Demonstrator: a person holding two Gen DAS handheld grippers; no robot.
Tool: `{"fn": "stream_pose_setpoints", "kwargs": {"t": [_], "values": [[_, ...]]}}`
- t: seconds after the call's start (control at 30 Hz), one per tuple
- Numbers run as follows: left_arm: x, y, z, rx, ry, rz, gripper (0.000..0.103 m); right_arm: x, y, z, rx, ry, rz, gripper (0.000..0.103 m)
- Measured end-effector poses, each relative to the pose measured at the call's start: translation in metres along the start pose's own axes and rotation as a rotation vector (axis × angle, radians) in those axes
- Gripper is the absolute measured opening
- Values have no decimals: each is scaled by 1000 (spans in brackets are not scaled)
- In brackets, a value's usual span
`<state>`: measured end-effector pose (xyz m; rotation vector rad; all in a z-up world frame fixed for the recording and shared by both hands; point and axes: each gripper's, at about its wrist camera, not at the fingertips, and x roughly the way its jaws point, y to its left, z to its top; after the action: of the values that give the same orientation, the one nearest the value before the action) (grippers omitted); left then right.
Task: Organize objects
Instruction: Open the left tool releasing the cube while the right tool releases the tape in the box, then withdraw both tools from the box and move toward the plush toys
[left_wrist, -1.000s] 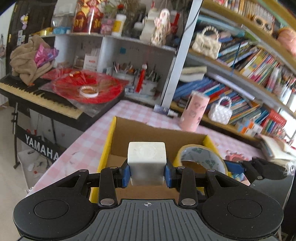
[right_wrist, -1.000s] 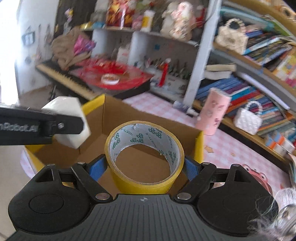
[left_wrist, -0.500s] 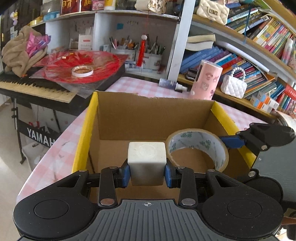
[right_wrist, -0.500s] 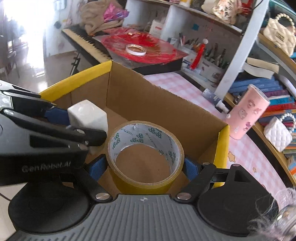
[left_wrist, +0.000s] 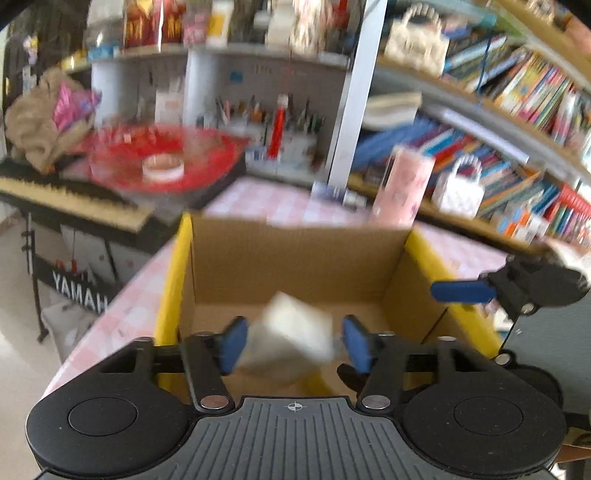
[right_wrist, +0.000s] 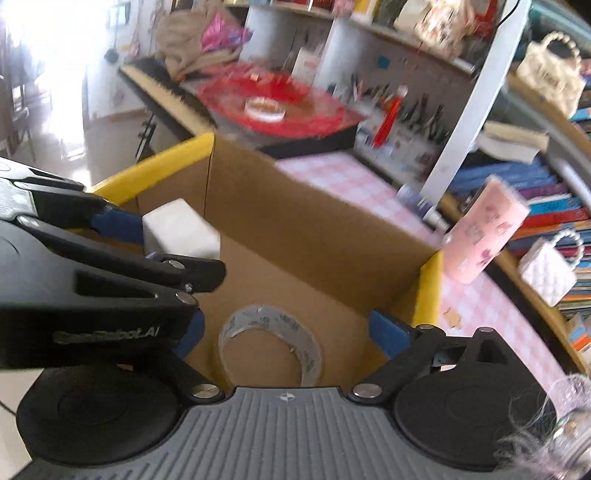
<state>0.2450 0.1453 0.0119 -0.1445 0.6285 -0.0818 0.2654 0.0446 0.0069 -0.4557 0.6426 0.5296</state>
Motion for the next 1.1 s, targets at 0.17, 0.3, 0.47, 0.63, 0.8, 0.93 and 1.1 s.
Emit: {"fn": "stream_pose_setpoints", "kwargs": {"t": [0.17,0.3,0.47,0.63,0.8,0.93,1.1], "values": [[-49,-1,5,12,-126,-20,73,-42,-7,-1,114,-102,-49,96],[-83,0,0,4,-177,-19,78,-76,-5,-10,216,-162,-80,96],[-114,2,-19,-8,-187,-10,79,-112,10,-31,285,-196,-138,96],[-142,3,-47,2,-192,15,86,-136,37,-58,321,-194,-189,96],[-159,5,-78,10,-167,69,90,-151,68,-90,355,-150,-260,96],[-170,10,-105,-21,-145,112,92,-161,90,-117,364,-111,-290,96],[-176,9,-130,-13,-64,97,92,-173,102,-140,381,-77,-294,96]]}}
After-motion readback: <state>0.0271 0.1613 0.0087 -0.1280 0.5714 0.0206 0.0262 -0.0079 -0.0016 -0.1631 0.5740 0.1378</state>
